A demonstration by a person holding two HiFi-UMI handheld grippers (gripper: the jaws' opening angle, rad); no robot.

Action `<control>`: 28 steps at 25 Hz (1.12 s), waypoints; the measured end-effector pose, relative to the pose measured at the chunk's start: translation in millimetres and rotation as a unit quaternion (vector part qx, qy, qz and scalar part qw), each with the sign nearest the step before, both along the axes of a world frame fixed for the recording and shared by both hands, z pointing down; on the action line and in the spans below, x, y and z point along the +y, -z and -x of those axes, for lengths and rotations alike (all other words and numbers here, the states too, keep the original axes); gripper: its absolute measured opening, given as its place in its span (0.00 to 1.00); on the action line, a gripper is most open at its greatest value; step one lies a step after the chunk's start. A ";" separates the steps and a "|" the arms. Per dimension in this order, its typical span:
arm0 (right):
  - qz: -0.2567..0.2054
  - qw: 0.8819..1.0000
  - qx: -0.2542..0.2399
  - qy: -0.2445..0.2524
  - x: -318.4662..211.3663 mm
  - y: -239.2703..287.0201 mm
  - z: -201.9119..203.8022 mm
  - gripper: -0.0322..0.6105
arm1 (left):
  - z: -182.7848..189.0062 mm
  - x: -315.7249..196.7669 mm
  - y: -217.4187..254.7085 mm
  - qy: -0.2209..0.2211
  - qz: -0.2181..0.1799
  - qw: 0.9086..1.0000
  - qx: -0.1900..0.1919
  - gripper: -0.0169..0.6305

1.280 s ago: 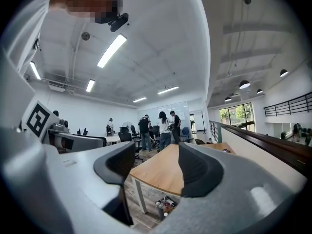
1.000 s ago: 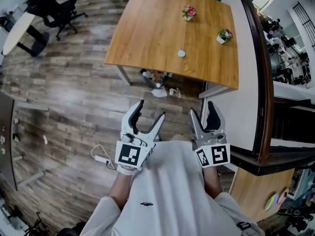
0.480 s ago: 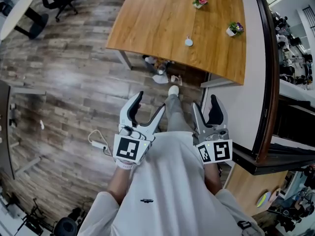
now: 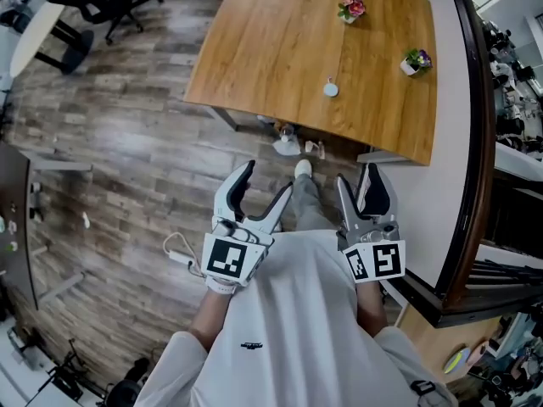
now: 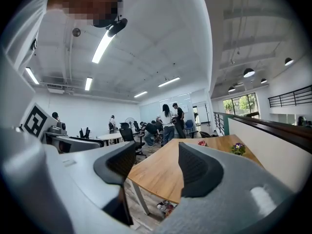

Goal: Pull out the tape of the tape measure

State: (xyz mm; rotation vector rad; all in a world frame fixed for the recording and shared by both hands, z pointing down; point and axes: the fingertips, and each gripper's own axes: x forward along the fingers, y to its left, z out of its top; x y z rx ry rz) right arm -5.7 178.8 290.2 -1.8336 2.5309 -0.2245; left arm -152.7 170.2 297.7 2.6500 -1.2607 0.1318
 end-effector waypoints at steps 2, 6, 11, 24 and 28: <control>0.001 1.000 -0.005 0.001 -18.3 0.1 -9.9 0.47 | -10.6 -19.0 3.8 -0.002 -0.004 1.000 -0.002 0.49; -0.006 1.000 -0.016 -0.005 -60.3 7.8 -36.8 0.47 | -34.7 -58.7 20.1 -0.005 -0.015 1.000 -0.011 0.49; -0.016 0.999 -0.027 -0.005 -103.8 16.8 -65.0 0.47 | -65.2 -103.0 34.6 -0.008 -0.026 0.999 -0.021 0.49; -0.026 0.999 -0.043 0.008 -200.5 12.0 -135.2 0.47 | -131.1 -191.7 32.0 0.015 -0.030 0.998 -0.046 0.49; -0.015 0.999 -0.045 0.014 -215.8 4.2 -141.1 0.47 | -137.2 -205.7 29.8 0.023 -0.030 0.998 -0.042 0.49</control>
